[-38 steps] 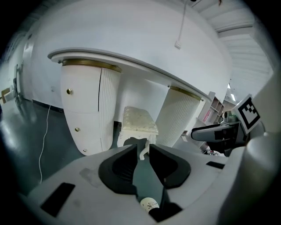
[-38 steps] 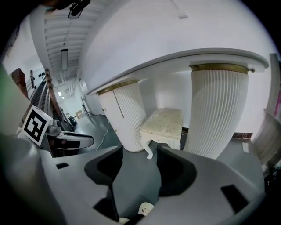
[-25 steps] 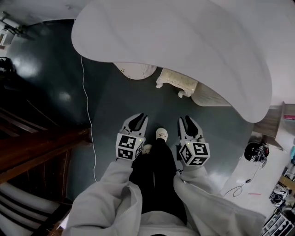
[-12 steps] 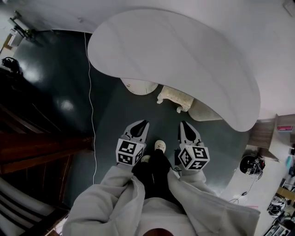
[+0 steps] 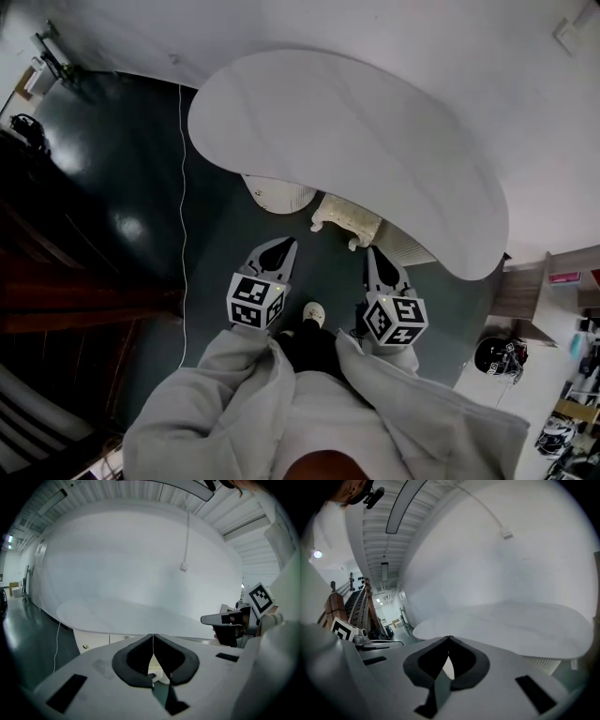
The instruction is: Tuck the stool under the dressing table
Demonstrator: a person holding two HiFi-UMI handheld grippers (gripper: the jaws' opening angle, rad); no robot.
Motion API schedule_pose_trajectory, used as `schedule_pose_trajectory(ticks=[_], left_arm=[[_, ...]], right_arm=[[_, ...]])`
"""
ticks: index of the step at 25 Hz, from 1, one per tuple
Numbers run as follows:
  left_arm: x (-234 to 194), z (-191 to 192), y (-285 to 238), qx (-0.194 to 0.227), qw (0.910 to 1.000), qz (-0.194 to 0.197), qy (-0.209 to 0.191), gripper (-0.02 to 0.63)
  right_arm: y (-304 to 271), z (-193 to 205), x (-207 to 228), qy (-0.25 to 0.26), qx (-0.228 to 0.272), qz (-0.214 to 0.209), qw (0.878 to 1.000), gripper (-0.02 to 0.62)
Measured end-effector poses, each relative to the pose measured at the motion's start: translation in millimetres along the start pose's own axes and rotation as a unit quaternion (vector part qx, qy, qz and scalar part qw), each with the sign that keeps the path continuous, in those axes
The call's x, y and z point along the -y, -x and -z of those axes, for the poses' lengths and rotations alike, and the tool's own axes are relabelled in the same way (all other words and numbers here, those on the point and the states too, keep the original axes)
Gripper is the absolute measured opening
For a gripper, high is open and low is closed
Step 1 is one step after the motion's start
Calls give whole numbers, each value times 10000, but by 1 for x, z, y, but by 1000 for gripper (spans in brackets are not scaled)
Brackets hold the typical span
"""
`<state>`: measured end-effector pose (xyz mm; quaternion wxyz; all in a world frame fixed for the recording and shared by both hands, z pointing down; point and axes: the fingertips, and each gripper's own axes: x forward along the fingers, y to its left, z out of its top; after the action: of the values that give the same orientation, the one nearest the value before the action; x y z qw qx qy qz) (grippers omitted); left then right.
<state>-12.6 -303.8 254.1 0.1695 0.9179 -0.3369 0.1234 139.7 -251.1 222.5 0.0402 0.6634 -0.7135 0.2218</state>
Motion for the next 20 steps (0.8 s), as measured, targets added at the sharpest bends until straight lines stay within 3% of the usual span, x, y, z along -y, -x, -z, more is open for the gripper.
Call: schedule_pose_trajectory(ticks=[9,20], left_arm=[[21,-50,-5,556,9972,-49,-496,15],[62,-53,-16,703,9953,10,-673,15]], right_arm=[[26,-42,27,327,493,64,9982,51],[53,-35,58,411,431,417,9974,51]])
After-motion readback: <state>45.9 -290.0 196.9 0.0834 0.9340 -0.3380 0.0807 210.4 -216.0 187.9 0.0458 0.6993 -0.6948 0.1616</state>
